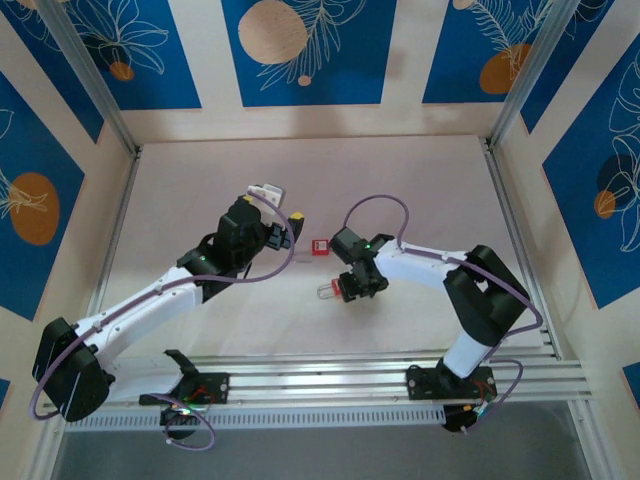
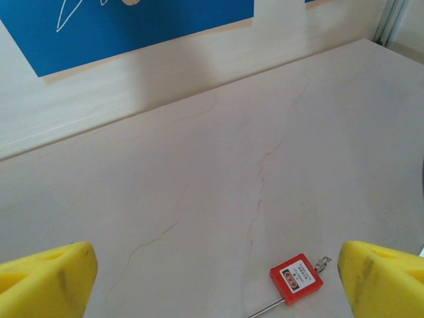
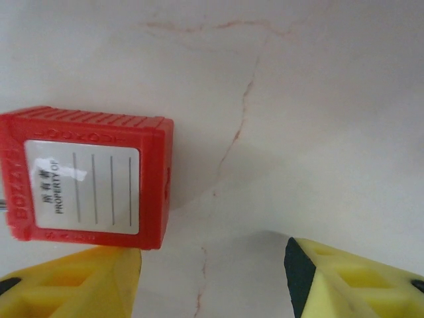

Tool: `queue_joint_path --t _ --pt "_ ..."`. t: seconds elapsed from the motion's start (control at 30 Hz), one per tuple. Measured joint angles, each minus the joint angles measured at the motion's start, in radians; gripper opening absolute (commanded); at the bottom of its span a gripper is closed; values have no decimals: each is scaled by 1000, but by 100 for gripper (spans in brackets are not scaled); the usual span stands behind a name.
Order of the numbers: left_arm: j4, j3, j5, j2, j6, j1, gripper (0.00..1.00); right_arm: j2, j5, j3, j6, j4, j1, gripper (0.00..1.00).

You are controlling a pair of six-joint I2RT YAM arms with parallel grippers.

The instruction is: Unlock with the key

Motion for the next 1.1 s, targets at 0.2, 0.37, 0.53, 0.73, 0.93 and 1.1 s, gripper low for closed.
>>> queue_joint_path --t 0.2,0.37,0.53,0.73,0.93,1.1 --pt "0 0 0 2 0 0 93 -121 -61 0 0 -5 -56 53" --pt "0 0 10 4 -1 0 93 -240 -51 0 19 -5 -277 39" --pt "0 0 41 23 -8 0 92 -207 -32 2 27 0 -531 37" --pt "-1 0 109 56 -36 0 91 -112 -59 15 26 19 -702 37" --pt "-2 0 133 65 -39 0 91 -5 -157 82 14 26 -751 39" --pt "-5 0 139 65 -39 0 91 37 -204 113 2 29 -752 37"
